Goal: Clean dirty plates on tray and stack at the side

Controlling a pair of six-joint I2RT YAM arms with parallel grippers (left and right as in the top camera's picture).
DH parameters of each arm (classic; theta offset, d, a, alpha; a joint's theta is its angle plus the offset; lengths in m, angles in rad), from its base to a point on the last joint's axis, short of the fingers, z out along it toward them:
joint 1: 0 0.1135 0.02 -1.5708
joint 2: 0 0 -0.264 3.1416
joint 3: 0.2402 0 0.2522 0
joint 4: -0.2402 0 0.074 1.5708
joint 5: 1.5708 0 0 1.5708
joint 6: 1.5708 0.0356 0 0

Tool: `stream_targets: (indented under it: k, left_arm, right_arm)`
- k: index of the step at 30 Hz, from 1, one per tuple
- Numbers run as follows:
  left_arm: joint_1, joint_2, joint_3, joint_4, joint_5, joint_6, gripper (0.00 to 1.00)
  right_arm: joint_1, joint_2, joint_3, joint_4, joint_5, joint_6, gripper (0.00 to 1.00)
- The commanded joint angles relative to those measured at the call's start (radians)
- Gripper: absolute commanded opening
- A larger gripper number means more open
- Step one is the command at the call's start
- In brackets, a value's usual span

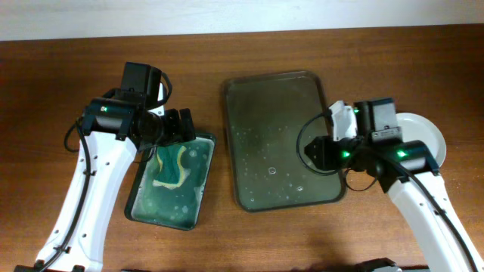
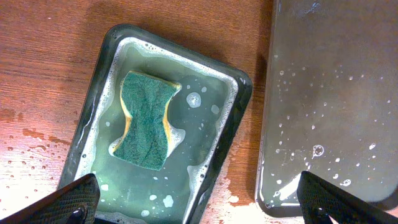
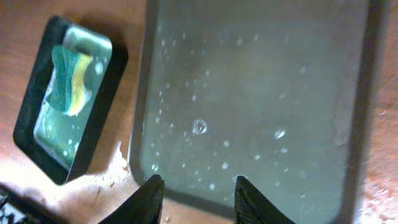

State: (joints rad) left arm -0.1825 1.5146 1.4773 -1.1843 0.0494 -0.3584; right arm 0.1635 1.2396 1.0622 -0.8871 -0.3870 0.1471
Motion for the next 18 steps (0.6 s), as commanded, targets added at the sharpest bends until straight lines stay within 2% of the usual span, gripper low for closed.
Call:
stream_targets:
  k: [1,3,4,5,7,13,15,18]
  left_arm:
    - [0.004,-0.008,0.003,0.002,0.007,0.008,0.99]
    - [0.004,-0.008,0.003,0.002,0.007,0.008,1.0]
    - [0.004,-0.008,0.003,0.002,0.007,0.008,0.99]
    - [0.004,-0.008,0.003,0.002,0.007,0.008,0.99]
    - [0.004,-0.008,0.003,0.002,0.007,0.008,0.99]
    - [0.004,-0.008,0.003,0.002,0.007,0.008,1.0]
    - [0.004,-0.008,0.003,0.002,0.007,0.008,1.0]
    - [0.004,-0.008,0.003,0.002,0.007,0.008,1.0]
  right_arm:
    - [0.014,0.048,0.008,-0.014,0.01,0.023,0.43]
    - [0.014,0.058,0.008,-0.01,-0.006,0.023,0.61]
    - [0.014,0.058,0.008,0.0,-0.034,0.023,0.74]
    - [0.014,0.058,0.008,0.014,-0.078,0.023,0.98]
    - [0.014,0.058,0.008,0.03,-0.168,0.027,0.98]
    - [0.0,0.056,0.008,0.0,-0.102,0.006,0.98]
    - [-0.016,0.021,0.014,-0.007,-0.114,-0.109,0.99]
    - [-0.027,-0.154,0.013,-0.007,-0.074,-0.251,0.98]
